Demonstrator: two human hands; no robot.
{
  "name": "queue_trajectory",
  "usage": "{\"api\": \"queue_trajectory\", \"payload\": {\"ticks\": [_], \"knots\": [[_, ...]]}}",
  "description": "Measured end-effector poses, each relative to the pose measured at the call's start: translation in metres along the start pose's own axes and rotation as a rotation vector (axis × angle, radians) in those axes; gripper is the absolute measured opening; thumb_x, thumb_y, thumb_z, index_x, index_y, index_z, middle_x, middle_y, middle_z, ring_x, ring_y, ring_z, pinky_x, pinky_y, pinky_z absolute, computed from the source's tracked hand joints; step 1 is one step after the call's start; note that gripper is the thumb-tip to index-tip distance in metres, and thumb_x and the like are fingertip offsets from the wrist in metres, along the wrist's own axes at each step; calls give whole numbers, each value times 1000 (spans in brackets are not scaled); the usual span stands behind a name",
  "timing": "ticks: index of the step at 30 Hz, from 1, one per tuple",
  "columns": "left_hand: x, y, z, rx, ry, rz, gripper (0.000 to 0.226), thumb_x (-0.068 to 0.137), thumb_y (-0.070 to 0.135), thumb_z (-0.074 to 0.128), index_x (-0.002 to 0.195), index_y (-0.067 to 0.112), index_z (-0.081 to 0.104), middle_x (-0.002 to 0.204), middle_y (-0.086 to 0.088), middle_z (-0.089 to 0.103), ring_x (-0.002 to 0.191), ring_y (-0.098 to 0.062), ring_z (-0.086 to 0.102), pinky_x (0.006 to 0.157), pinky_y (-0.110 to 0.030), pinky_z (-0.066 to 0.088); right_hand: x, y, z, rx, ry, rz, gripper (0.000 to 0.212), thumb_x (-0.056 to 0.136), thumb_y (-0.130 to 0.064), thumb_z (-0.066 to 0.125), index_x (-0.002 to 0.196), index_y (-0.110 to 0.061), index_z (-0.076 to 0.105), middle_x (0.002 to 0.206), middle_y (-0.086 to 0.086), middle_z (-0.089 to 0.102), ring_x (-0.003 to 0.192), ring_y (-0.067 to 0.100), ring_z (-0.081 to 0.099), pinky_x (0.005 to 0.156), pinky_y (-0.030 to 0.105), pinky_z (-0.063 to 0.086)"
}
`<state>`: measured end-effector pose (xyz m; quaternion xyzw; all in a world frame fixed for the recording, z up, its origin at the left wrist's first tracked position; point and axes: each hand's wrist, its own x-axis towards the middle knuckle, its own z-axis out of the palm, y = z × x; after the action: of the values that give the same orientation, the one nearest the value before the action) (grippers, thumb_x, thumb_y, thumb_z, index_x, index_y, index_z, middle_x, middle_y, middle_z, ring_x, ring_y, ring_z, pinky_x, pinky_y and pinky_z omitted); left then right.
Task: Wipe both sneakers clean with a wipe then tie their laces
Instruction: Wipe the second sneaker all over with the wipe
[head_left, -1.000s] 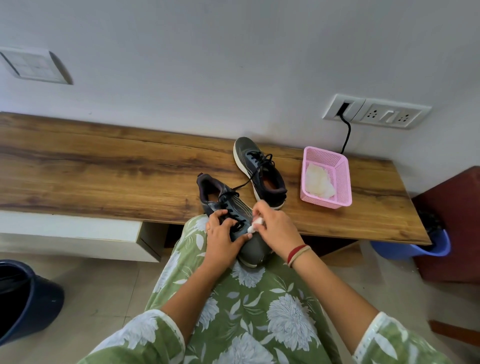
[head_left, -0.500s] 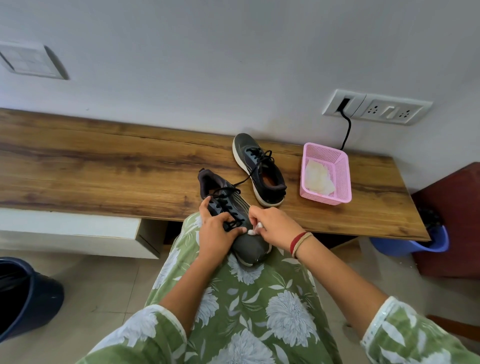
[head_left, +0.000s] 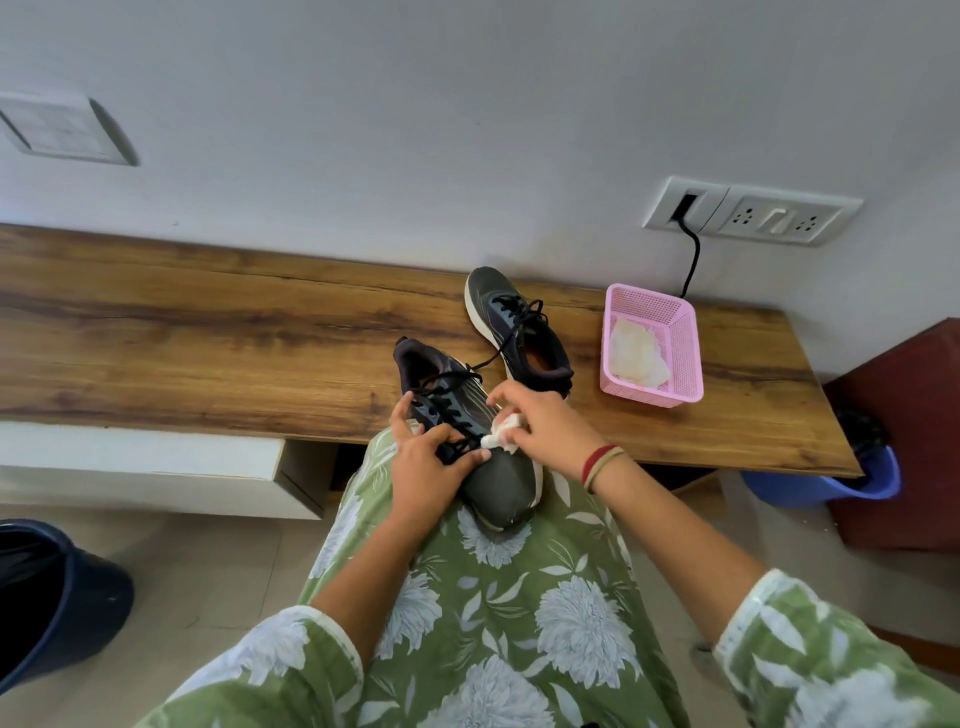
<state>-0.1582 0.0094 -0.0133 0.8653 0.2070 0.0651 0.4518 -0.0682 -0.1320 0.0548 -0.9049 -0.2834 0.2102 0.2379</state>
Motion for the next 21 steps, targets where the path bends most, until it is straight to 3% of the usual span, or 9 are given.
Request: {"api": "queue_trajectory", "payload": {"ticks": [3, 5, 9, 12, 16, 17, 19, 21], "knots": [[2, -1, -1, -7, 10, -12, 24, 70, 33, 82, 75, 17, 64, 155, -6, 9, 115, -7, 43, 87, -16, 35, -2, -4, 14, -184, -35, -28, 25, 88, -16, 56, 110, -19, 44, 93, 9, 62, 84, 27, 59, 65, 32, 42], [5, -3, 0, -5, -9, -29, 25, 70, 34, 82, 75, 17, 65, 154, -6, 15, 120, -13, 47, 88, -18, 36, -8, -1, 17, -271, -49, -65, 20, 89, -20, 53, 106, -18, 42, 90, 8, 61, 82, 28, 57, 61, 33, 38], [8, -4, 2, -27, -33, -83, 25, 72, 33, 81, 80, 12, 68, 152, -6, 22, 124, -22, 47, 90, -20, 34, -22, 6, 21, -365, -94, -60, 20, 89, -17, 52, 94, -25, 34, 85, 7, 56, 78, 28, 55, 66, 40, 47], [7, -3, 1, -62, -17, -97, 25, 73, 30, 80, 79, 9, 68, 153, -6, 23, 121, -19, 48, 89, -18, 34, -31, 4, 15, -313, -149, -61, 19, 89, -18, 55, 94, -23, 37, 88, 5, 60, 82, 26, 56, 72, 40, 47], [8, -3, 0, -97, -9, -135, 25, 73, 31, 80, 75, 10, 66, 152, -10, 32, 115, -21, 52, 84, -19, 35, -38, 12, -10, -112, -266, -6, 23, 83, -12, 63, 100, -25, 54, 95, -2, 65, 87, 14, 60, 76, 31, 50], [9, -5, 0, -104, -10, -136, 26, 73, 33, 80, 73, 12, 65, 144, -12, 43, 110, -23, 56, 78, -19, 37, -35, 16, -16, -15, -196, 25, 23, 81, -12, 66, 98, -26, 60, 95, -6, 66, 87, 11, 60, 76, 28, 51], [10, -7, 1, -118, -14, -117, 28, 72, 35, 80, 67, 15, 61, 104, -7, 64, 84, -18, 60, 59, -16, 35, -24, 20, -23, 167, 60, 75, 20, 78, -14, 70, 93, -25, 68, 93, -10, 66, 85, 6, 60, 77, 23, 50], [8, -6, 1, -120, -10, -113, 30, 74, 33, 79, 63, 17, 56, 74, 3, 58, 67, -12, 53, 51, -14, 28, -10, 16, -18, 172, 161, 101, 14, 80, -16, 69, 92, -21, 72, 90, -8, 66, 81, 4, 58, 70, 14, 43]]}}
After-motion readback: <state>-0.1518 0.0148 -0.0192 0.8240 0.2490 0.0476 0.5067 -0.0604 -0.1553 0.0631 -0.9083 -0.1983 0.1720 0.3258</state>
